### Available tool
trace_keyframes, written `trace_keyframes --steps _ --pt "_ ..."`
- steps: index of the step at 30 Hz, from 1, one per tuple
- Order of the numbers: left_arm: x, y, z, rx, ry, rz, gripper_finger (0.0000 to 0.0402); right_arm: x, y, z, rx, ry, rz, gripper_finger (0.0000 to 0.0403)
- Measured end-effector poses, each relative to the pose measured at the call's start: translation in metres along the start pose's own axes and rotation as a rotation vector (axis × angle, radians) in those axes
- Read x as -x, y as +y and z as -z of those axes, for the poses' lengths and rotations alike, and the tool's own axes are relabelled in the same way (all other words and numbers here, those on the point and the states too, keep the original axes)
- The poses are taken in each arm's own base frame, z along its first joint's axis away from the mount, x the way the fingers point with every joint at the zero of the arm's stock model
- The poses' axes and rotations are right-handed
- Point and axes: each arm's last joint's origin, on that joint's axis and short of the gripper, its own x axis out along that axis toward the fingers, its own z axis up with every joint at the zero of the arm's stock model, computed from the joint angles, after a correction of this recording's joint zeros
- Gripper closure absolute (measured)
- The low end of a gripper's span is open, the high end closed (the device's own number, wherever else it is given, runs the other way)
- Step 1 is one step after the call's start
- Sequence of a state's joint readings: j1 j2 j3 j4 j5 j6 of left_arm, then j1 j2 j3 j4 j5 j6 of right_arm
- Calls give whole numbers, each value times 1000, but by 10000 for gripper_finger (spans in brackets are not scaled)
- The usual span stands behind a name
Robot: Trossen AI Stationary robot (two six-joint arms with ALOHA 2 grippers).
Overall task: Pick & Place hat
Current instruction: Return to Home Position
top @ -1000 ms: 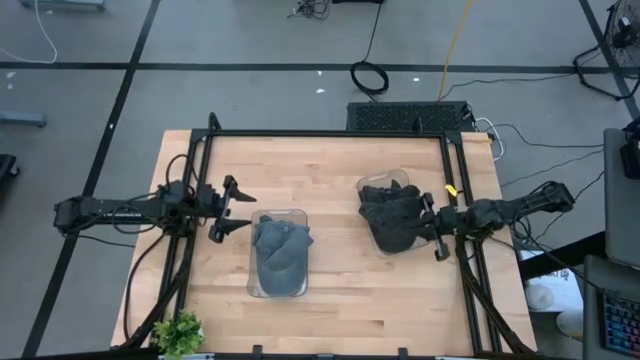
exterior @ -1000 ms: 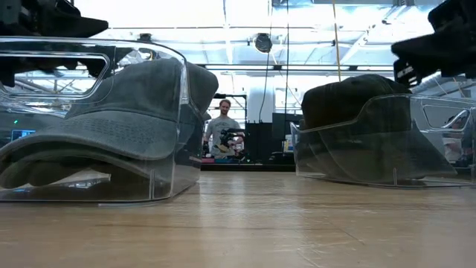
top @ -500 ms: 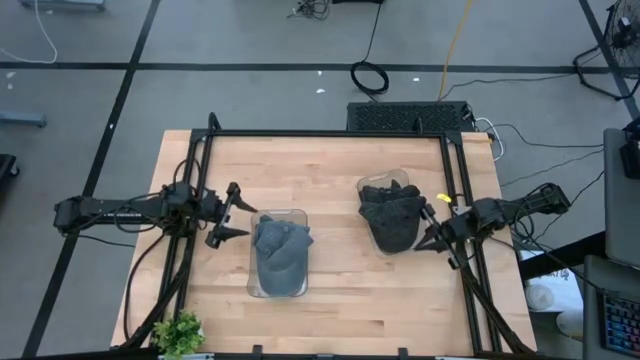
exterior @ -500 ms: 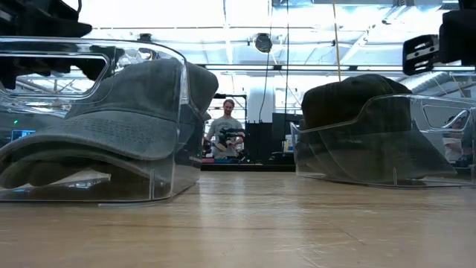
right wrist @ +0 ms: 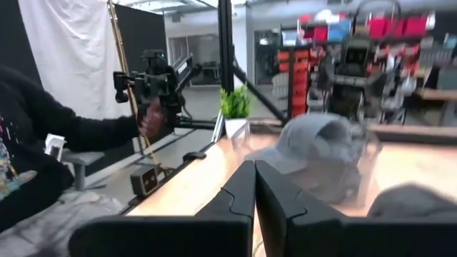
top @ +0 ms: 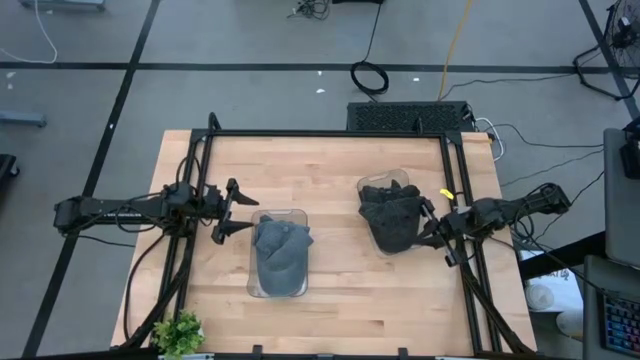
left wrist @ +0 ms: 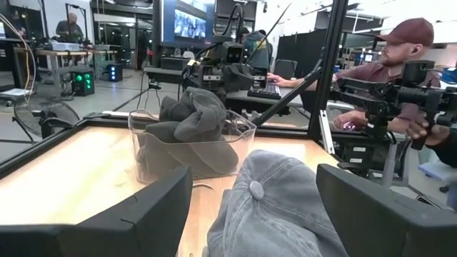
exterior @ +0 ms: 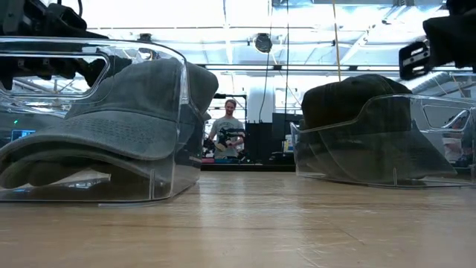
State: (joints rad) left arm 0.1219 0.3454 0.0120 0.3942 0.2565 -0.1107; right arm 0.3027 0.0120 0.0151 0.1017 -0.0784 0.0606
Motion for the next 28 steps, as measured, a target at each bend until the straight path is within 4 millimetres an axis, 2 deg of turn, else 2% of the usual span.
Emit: trace_keyframes --steps 4,28 --pt "0 0 0 0 0 0 96 -1 0 2 -61 20 1 403" --pt "0 0 0 -2 1 -1 96 -1 0 2 -59 20 1 403"
